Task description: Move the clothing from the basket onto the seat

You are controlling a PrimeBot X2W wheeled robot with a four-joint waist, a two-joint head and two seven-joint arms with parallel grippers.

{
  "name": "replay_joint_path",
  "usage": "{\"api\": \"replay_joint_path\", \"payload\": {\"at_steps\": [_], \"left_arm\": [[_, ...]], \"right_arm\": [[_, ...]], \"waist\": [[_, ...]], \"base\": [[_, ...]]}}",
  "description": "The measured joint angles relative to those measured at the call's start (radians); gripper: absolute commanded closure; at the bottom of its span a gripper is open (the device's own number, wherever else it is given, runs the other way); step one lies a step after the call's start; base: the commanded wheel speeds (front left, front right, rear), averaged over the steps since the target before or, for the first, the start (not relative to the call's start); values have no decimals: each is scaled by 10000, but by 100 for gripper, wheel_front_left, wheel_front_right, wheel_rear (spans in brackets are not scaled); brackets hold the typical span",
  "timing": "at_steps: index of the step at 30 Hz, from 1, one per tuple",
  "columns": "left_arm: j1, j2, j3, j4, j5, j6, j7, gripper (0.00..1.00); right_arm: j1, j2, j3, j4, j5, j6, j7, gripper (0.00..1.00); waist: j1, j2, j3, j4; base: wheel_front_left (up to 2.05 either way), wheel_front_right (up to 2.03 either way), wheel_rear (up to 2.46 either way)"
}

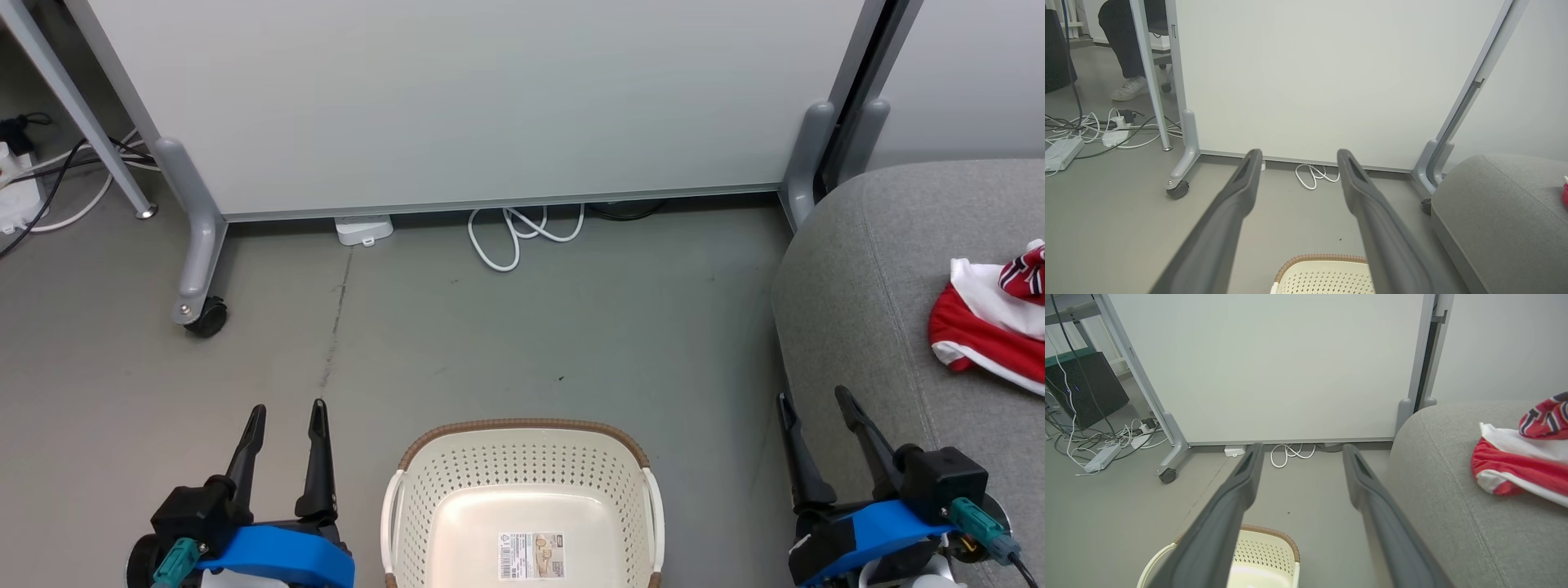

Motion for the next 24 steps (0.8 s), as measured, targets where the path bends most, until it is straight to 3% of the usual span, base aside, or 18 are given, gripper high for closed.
{"api": "replay_joint_path", "payload": {"at_steps": [13,14,19,24], "left_arm": [[-1,29,-142,69,-192,0,0,0],[6,23,-159,102,-198,0,2,100],[329,-81,-207,476,-261,0,75,100],[358,-90,-150,445,-1141,0,293,100]], "right_arm": [[-4,0,54,36,150,0,-13,0],[3,2,56,63,150,0,-10,100],[128,17,52,489,217,0,58,100],[128,23,-21,525,1129,0,270,100]], "waist": [[0,0,57,15],[0,0,60,14],[0,0,57,10],[0,0,28,-27]], "base": [[0,0,0],[0,0,0],[0,0,0],[0,0,0]]}}
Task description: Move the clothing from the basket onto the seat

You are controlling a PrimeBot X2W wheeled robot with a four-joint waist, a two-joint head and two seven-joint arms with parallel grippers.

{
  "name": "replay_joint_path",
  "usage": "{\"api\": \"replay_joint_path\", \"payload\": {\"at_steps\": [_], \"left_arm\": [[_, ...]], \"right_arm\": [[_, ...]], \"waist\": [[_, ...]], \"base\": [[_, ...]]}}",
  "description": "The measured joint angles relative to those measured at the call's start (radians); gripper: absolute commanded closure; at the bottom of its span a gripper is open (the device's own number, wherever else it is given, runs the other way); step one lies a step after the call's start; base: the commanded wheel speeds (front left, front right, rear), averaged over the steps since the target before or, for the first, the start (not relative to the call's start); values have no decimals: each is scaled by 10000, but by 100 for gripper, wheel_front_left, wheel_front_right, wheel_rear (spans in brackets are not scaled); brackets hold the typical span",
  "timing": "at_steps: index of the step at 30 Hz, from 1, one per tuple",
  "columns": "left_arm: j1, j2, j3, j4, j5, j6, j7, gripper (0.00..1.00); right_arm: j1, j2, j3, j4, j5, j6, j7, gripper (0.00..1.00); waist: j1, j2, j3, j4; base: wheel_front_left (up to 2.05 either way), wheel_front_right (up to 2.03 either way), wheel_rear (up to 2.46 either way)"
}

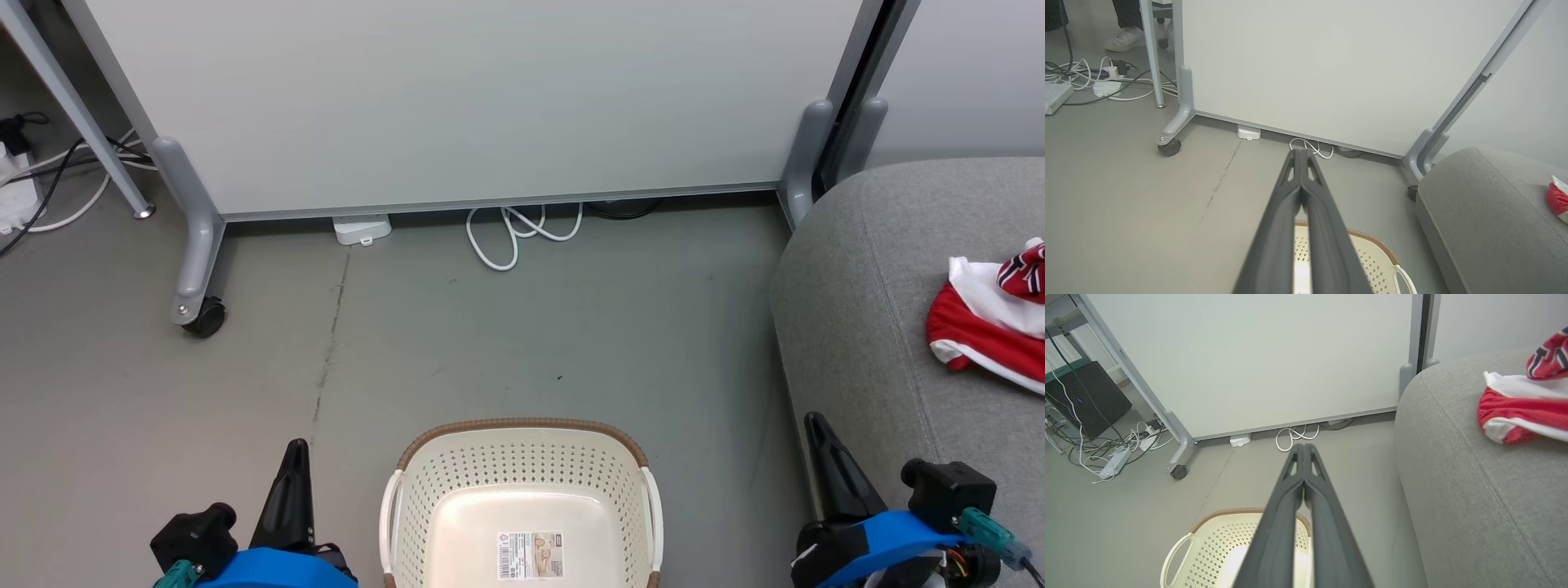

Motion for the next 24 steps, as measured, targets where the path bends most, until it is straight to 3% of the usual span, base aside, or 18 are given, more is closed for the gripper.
{"api": "replay_joint_path", "payload": {"at_steps": [24], "left_arm": [[-194,12,476,-378,-3843,0,997,100]], "right_arm": [[-32,4,-280,-163,4146,0,796,100]], "waist": [[0,0,-132,-178]], "base": [[0,0,0]]}}
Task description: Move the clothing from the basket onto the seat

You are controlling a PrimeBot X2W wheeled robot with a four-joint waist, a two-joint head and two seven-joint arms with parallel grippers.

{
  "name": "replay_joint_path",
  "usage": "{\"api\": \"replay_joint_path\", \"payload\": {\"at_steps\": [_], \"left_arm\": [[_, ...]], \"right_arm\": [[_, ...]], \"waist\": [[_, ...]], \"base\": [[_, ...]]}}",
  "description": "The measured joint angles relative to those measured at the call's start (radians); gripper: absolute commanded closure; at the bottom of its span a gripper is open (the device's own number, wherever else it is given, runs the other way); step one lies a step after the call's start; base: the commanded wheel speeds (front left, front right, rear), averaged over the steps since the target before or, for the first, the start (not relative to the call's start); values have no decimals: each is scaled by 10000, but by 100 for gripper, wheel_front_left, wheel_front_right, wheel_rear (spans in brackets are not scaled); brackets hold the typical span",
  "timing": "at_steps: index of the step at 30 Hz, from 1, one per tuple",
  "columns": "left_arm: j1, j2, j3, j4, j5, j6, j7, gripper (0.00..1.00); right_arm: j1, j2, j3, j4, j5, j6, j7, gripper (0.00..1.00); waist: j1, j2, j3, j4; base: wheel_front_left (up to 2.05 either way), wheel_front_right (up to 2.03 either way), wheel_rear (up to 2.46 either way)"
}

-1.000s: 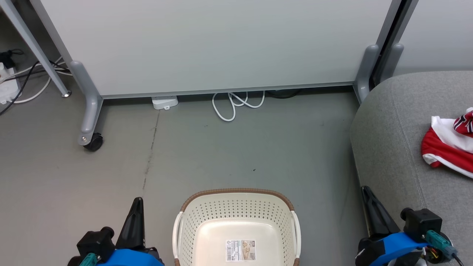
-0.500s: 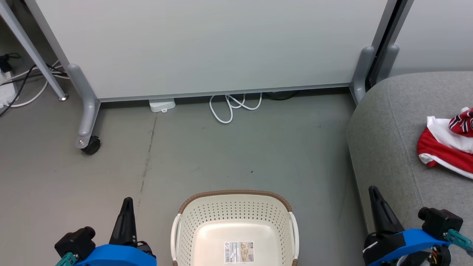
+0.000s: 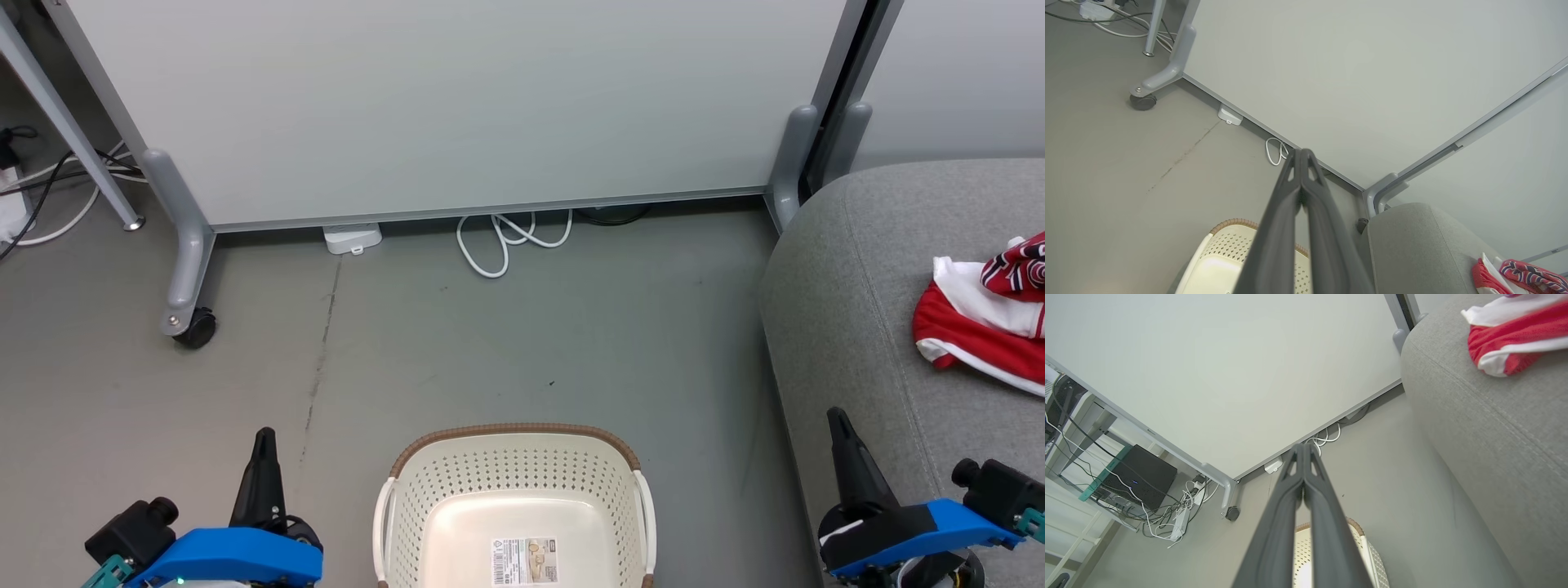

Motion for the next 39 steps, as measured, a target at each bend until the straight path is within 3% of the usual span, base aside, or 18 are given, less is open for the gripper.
{"api": "replay_joint_path", "payload": {"at_steps": [39], "left_arm": [[-310,0,594,-462,-4412,0,1204,100]], "right_arm": [[-217,0,-359,-190,4782,-2,972,100]], "waist": [[0,0,-214,-286]], "base": [[0,0,0]]}}
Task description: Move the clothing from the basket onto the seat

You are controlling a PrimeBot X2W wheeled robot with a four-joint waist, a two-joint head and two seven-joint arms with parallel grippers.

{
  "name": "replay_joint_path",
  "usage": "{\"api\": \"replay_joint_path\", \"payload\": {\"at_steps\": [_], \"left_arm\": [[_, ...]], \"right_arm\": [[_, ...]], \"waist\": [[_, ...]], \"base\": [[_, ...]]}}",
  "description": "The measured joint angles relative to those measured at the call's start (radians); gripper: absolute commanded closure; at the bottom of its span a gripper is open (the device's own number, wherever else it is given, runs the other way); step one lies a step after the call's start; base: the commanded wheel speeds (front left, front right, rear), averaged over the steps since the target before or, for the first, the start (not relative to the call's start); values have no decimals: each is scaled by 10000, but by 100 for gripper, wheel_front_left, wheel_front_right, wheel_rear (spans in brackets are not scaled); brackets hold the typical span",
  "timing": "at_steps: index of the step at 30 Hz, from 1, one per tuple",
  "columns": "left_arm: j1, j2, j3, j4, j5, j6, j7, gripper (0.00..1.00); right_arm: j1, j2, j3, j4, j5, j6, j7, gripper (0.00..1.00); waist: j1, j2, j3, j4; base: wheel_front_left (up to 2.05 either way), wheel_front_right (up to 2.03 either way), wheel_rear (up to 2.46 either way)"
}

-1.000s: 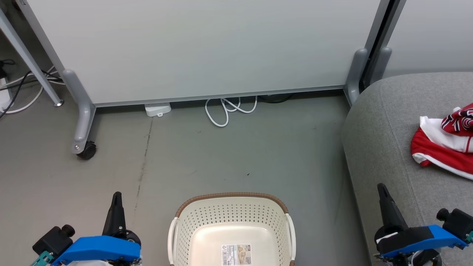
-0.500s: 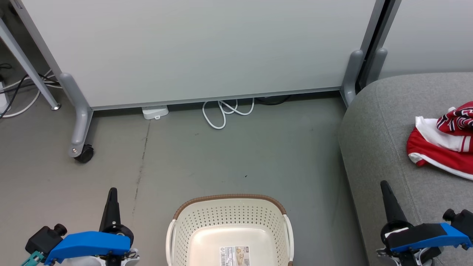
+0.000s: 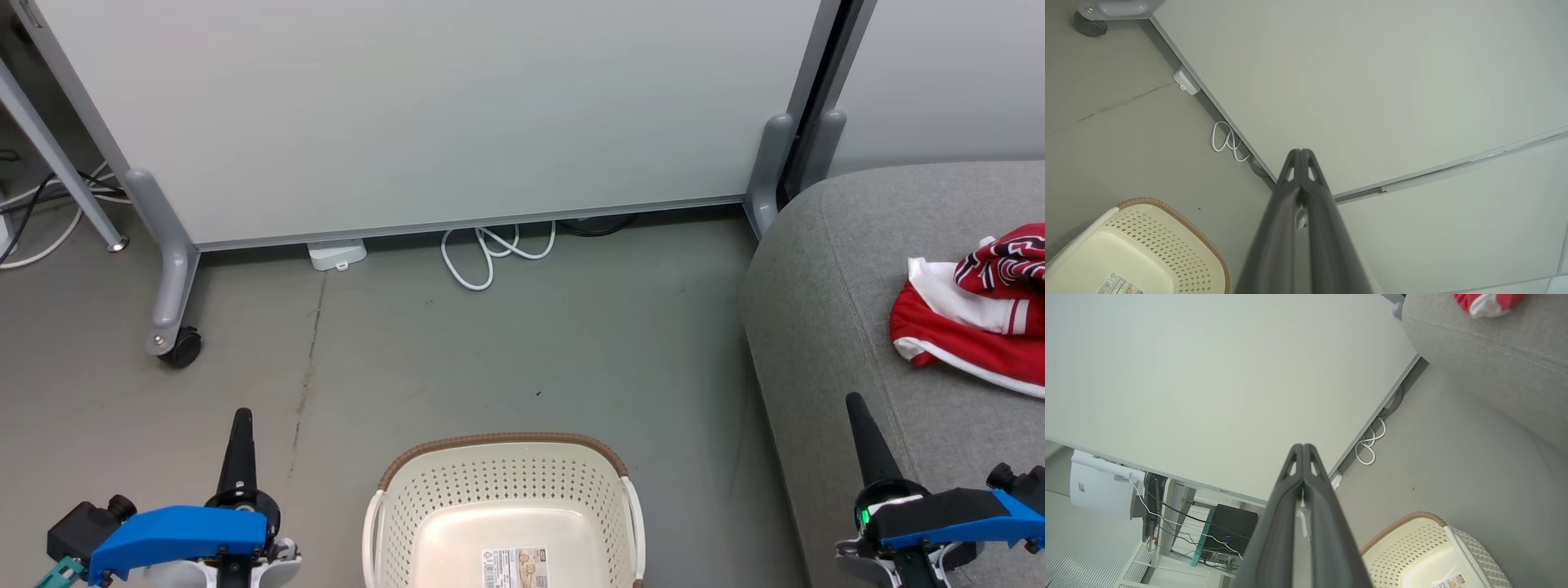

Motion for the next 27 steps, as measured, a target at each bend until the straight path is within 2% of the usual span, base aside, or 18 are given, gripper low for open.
{"api": "replay_joint_path", "payload": {"at_steps": [27], "left_arm": [[-166,-13,339,-234,-2217,0,640,100]], "right_arm": [[-122,-2,-192,-94,2447,0,510,100]], "waist": [[0,0,-149,-198]], "base": [[0,0,0]]}}
